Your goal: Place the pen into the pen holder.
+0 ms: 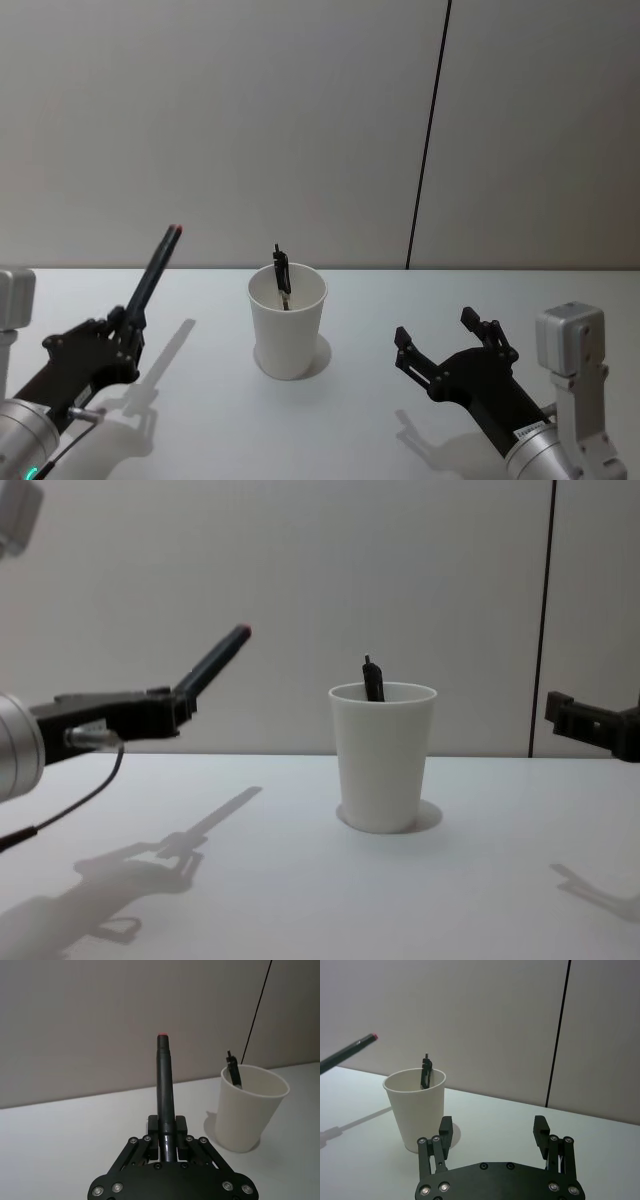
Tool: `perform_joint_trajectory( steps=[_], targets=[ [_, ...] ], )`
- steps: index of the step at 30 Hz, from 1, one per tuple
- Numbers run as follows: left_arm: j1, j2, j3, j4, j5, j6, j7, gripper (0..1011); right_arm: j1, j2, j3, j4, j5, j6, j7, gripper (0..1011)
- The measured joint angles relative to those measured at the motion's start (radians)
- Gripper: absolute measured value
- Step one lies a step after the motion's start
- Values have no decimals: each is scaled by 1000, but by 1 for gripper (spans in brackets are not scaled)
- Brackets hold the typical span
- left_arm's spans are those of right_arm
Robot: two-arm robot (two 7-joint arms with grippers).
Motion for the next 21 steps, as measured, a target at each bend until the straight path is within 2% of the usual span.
perform_joint_trajectory(
  steps=[10, 11, 17, 21],
  targets=[
    [-5, -10, -14, 10, -27, -161, -80, 202, 0, 0, 0, 0, 0, 0, 0, 1001],
    [-9, -11, -14, 14, -36, -187, -99, 202, 0, 0, 0, 0, 0, 0, 0, 1001],
    [-27, -17, -13, 36, -72, -260, -163, 202, 0, 0, 0, 0, 0, 0, 0, 1001],
    [-47, -23, -6, 59, -114, -318, -228, 202, 0, 0, 0, 0, 0, 0, 0, 1001]
  ],
)
